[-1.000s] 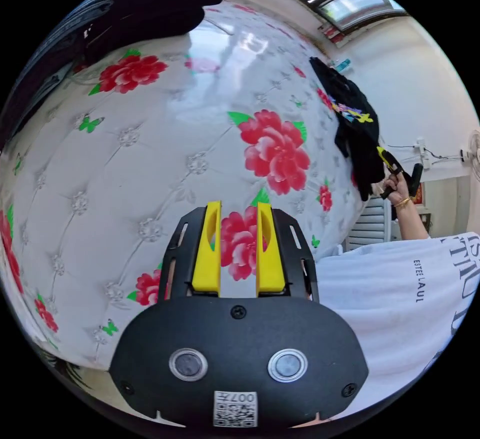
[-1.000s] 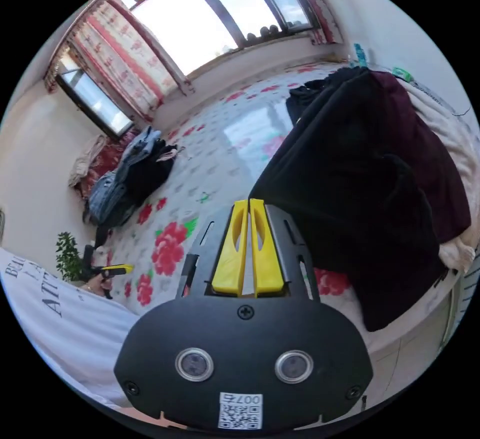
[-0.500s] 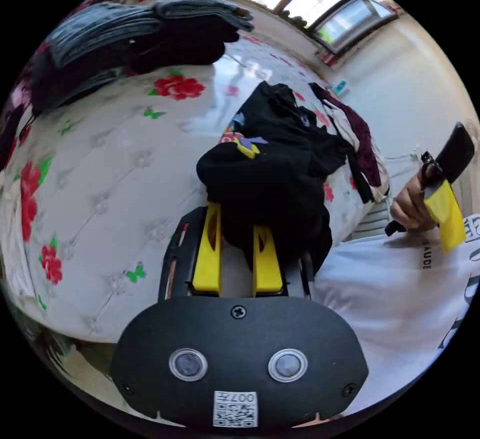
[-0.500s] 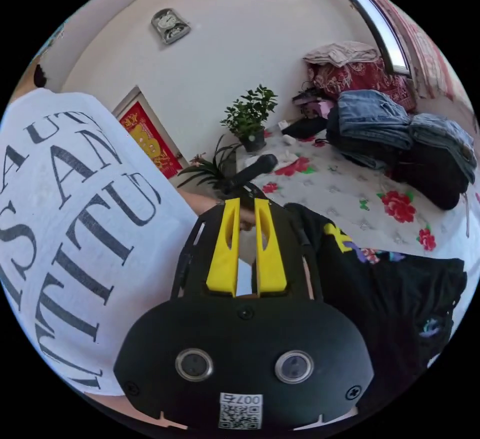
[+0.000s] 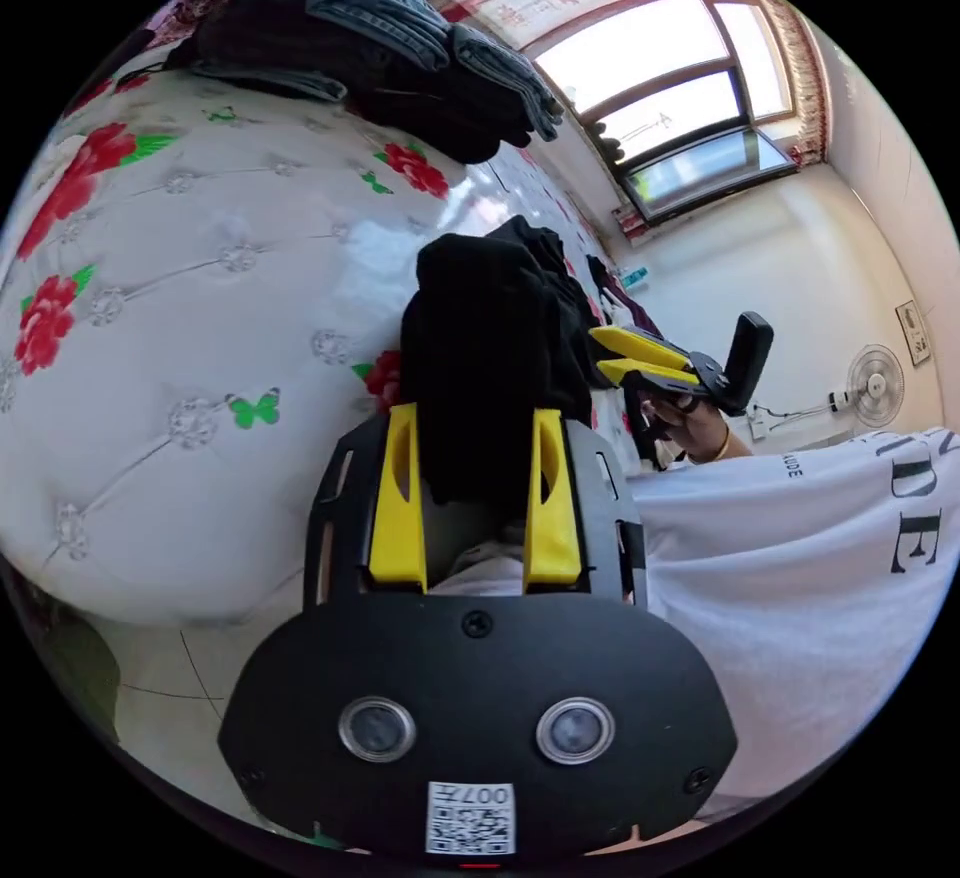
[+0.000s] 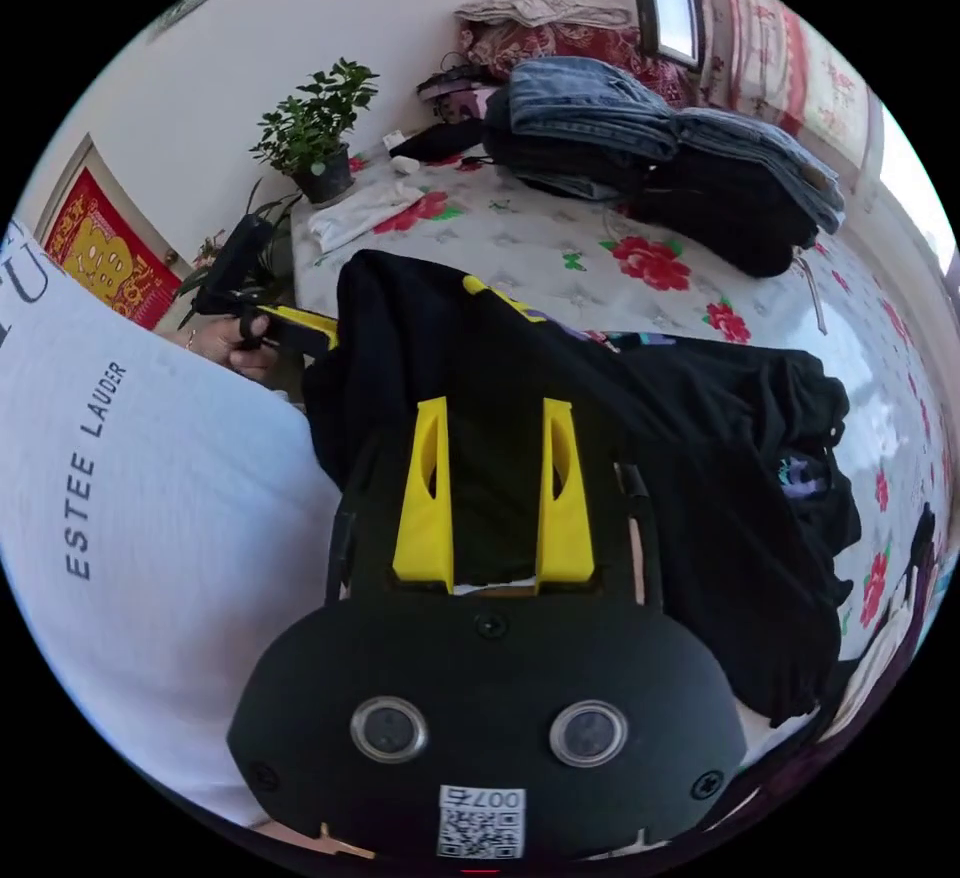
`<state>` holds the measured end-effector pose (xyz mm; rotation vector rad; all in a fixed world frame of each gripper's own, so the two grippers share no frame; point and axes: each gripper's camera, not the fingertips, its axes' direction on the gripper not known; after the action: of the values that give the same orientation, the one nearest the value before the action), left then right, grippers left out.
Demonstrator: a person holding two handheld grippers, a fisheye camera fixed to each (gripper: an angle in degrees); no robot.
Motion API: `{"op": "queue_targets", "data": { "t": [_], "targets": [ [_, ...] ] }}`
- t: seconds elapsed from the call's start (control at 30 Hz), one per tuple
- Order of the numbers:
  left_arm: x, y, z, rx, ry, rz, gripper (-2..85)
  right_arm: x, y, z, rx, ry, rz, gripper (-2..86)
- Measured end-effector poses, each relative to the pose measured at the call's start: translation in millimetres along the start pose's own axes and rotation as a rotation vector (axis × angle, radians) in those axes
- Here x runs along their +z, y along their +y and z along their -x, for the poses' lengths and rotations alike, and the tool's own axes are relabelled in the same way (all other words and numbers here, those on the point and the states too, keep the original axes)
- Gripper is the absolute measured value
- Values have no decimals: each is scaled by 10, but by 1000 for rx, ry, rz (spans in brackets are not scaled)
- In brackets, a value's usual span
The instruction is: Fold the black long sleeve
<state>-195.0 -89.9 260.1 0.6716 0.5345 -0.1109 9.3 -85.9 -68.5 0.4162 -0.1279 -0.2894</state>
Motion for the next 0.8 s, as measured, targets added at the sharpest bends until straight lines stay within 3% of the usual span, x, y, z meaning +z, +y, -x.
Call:
{"op": "queue_targets", "data": {
  "t": [0.13, 0.2, 0.33, 0.47, 0.53, 0.67, 0.8],
  "targets": [
    [-84, -561, -455, 129, 100, 9, 34, 624, -147, 217, -35, 59, 203, 77],
    [-448, -830, -971, 300, 141, -44, 25, 554, -187, 188, 4, 101, 235, 53],
    [-1059, -965, -1559, 416, 22, -134, 30, -880, -140, 169, 93, 383, -155, 13],
    [-1237, -862, -1798, 427, -65, -150, 48, -2625, 263, 64, 278, 420, -543, 0],
    [-1119, -791, -1827, 417, -13, -122, 83, -3115, 471, 196, 280, 458, -670, -1],
    [-666, -554, -2078, 389, 26, 6, 134, -3625, 641, 870, 192, 800, -728, -2],
    [-150, -339, -2548, 516, -42, 118, 165, -3937, 782, 1149, 177, 876, -779, -3]
  ]
}}
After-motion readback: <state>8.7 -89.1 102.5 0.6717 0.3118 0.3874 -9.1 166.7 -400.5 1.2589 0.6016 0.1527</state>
